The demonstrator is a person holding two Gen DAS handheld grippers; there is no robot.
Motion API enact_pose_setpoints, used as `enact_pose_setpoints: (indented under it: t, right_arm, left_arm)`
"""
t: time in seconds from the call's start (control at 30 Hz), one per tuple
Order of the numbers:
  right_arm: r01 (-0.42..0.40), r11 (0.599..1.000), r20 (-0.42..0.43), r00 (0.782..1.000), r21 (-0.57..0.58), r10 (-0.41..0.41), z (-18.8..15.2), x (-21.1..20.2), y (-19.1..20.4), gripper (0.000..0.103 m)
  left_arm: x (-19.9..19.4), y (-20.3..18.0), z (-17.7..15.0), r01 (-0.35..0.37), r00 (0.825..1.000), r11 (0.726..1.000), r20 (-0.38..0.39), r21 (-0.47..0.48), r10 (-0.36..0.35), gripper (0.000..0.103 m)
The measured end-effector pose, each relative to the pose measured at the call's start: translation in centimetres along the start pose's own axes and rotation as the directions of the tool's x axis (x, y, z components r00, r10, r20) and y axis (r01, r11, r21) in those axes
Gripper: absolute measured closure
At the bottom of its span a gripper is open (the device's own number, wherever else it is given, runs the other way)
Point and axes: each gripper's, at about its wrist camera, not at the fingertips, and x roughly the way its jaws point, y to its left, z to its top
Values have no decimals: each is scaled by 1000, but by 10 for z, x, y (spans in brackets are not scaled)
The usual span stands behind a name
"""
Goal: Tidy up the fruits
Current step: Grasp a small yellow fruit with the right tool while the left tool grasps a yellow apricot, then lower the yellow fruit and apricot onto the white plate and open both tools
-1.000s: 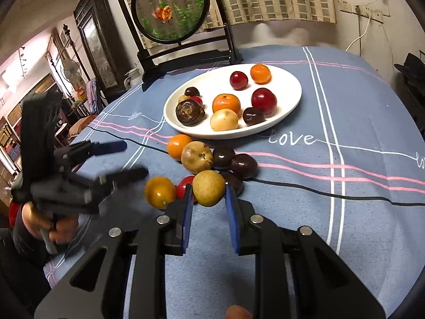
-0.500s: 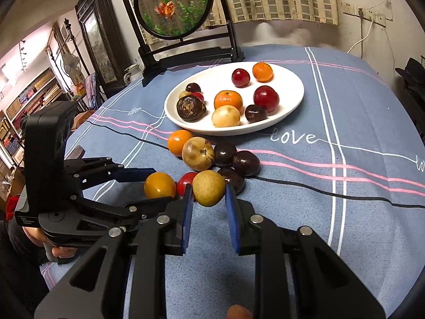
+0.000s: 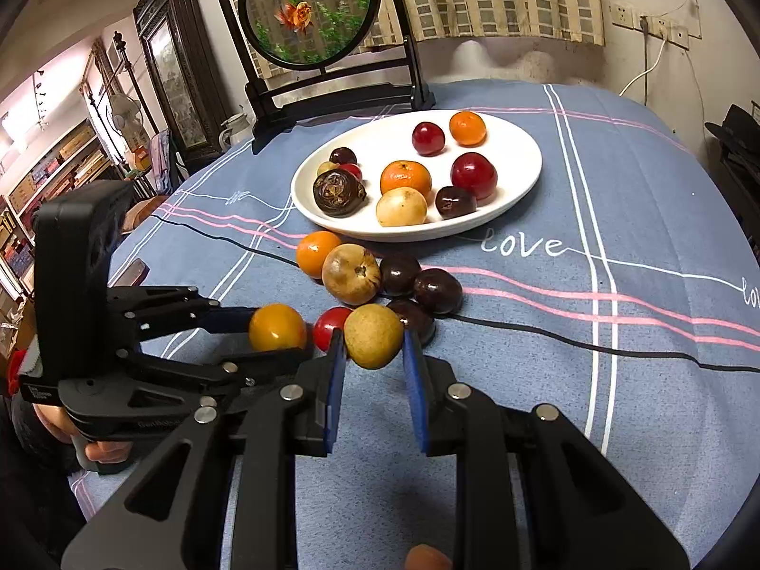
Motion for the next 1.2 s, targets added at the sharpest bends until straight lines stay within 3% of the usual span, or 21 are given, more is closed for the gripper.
enact_pose_setpoints:
  t: [0.23,0.47,0.57,0.73,1.0,1.07,1.13,1.2]
  right_arm:
    - [-28,999,24,999,-18,28,9,-6,8,79]
    - [9,1000,126,992,-11,-8,68,0,0,79]
    - [43,999,141,989,20,-45,89,22,-12,79]
    - [68,996,114,991,57,-74,110,59,-33,79]
    - [67,996,83,994,58,-72,128,90,-47,78]
    - [77,995,80,993,59,-82,130,89,-47,61]
    - [65,995,84,994,71,-70,127,80,-48,60]
    - [59,996,97,993,61,-65,123,66,-45,60]
  left_arm:
    - [-28,13,10,-9,998,999,63,-40,11,59]
    - [-58,40,67,-43,981,996,185,-73,56,59]
    - [-43,57,98,-61,976,992,201,-110,82,59]
    - [8,81,134,-126,977,981,155,-149,149,59]
    - [49,96,150,-136,984,975,92,-176,154,58]
    - [45,95,149,-167,976,969,106,-182,189,29]
    - [30,93,147,-197,962,963,150,-184,226,22]
    - [16,92,143,-204,959,964,162,-170,232,17]
